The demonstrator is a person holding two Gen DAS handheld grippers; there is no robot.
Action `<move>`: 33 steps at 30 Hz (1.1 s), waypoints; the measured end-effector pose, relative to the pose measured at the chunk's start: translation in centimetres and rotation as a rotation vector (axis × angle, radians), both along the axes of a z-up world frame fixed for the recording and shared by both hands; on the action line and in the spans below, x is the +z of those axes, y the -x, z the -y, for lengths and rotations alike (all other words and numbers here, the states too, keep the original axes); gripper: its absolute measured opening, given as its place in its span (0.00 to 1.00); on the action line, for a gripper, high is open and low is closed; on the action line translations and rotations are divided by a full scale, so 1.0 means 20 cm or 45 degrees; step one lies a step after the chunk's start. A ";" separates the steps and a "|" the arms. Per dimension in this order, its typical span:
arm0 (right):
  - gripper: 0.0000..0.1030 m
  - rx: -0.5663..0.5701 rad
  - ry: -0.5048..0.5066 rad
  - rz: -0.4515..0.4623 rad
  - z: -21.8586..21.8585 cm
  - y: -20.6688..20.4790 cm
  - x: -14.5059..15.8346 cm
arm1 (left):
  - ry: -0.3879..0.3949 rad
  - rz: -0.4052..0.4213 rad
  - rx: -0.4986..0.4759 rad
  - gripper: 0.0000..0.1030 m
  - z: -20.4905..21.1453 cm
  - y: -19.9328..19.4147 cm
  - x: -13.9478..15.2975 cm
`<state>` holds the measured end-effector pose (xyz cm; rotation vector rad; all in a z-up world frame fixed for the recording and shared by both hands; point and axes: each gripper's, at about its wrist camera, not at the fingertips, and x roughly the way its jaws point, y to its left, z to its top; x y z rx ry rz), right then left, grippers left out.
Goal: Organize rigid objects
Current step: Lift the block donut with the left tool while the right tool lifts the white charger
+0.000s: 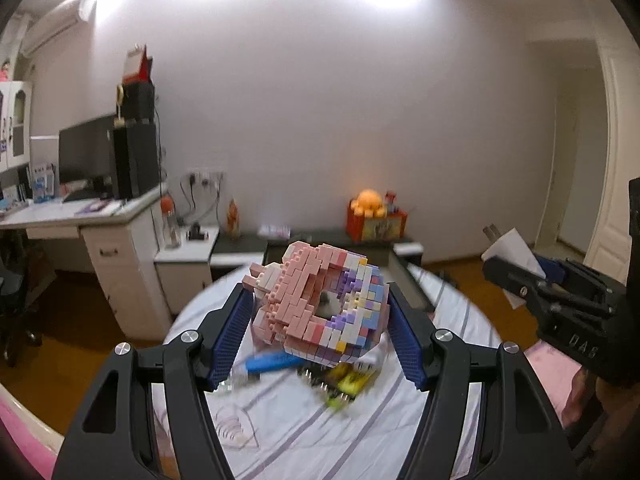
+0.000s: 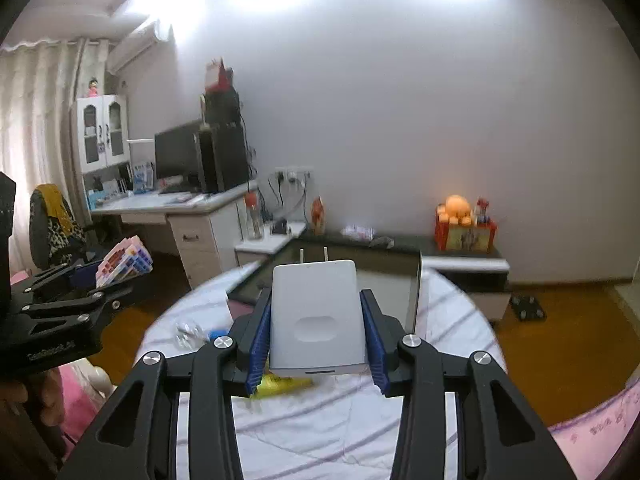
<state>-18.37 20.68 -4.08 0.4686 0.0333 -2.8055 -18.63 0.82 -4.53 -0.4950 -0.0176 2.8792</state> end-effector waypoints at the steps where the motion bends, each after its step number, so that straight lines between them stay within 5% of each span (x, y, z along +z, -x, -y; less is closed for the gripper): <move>1: 0.41 -0.004 -0.012 -0.012 0.01 -0.01 0.02 | 0.002 -0.025 -0.004 0.65 0.00 -0.02 0.03; 12: 0.41 0.021 -0.006 -0.140 0.09 -0.11 0.17 | 0.055 -0.152 0.055 0.65 0.02 -0.10 0.19; 33: 0.41 0.018 0.009 -0.088 0.05 0.09 0.12 | 0.135 -0.096 0.033 0.65 -0.09 0.14 0.16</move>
